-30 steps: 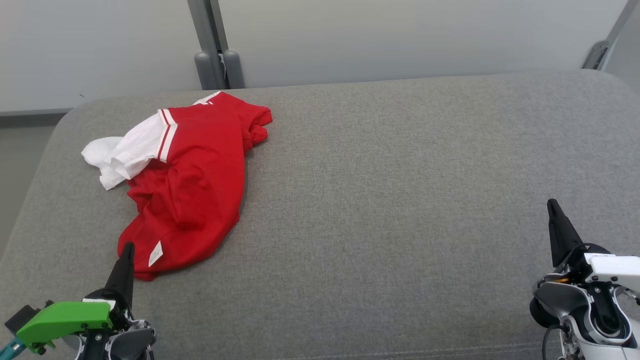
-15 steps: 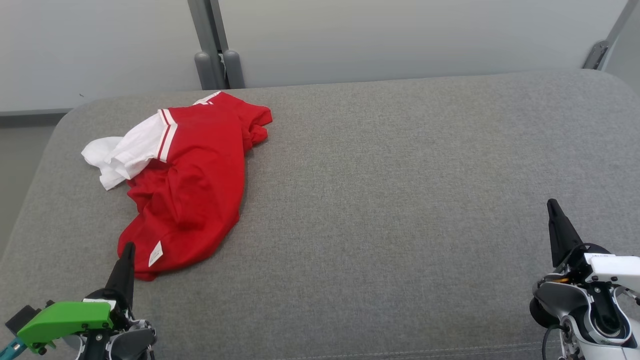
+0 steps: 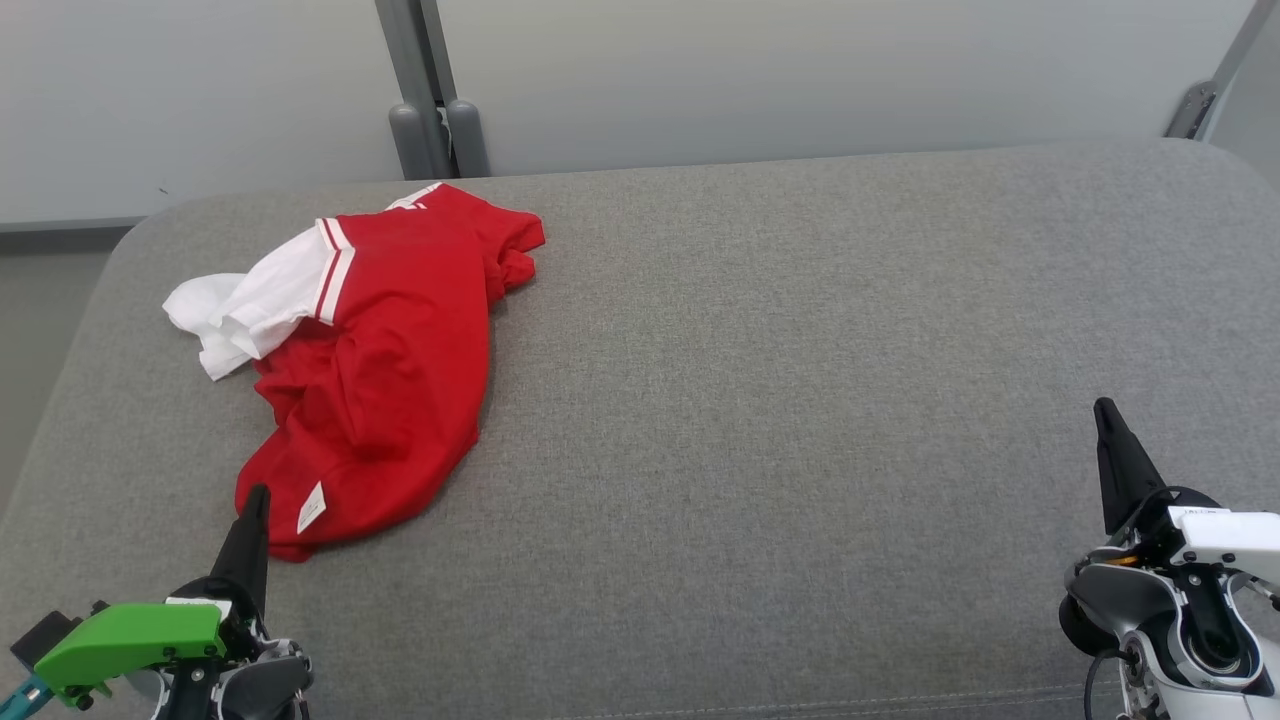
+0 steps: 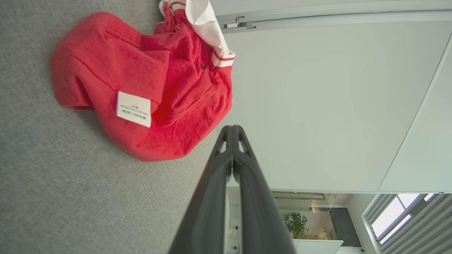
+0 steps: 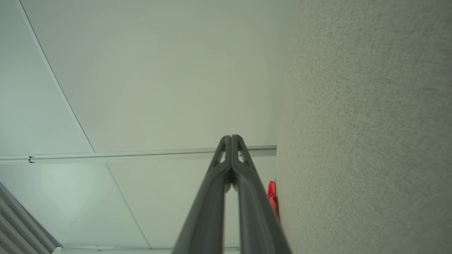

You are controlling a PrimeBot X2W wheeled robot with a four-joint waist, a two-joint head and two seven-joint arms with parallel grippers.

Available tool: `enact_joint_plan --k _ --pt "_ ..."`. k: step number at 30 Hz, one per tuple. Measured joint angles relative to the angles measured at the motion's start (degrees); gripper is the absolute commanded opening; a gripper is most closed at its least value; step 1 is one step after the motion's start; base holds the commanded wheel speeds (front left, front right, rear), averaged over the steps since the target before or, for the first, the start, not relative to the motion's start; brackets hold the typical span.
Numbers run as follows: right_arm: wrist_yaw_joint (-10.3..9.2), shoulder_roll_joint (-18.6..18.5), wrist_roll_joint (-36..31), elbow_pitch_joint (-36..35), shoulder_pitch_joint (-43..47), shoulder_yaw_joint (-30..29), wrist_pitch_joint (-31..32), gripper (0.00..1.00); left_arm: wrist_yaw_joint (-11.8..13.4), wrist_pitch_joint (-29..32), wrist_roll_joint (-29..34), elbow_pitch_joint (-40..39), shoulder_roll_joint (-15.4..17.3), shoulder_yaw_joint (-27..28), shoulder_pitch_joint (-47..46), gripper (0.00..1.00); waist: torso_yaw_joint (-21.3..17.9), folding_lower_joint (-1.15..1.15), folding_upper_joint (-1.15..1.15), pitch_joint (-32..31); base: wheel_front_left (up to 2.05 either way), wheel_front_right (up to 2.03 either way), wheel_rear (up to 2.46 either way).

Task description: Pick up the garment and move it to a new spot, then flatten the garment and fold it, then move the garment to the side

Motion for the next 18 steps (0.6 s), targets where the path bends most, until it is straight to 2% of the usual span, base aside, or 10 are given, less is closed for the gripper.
enact_joint_plan --k 18 --pt "0.0 0.01 0.0 0.0 0.0 -0.01 0.0 0.0 0.0 0.0 0.16 0.0 -0.04 0.1 0.0 0.0 0.0 0.0 0.0 0.0 0.0 0.0 0.0"
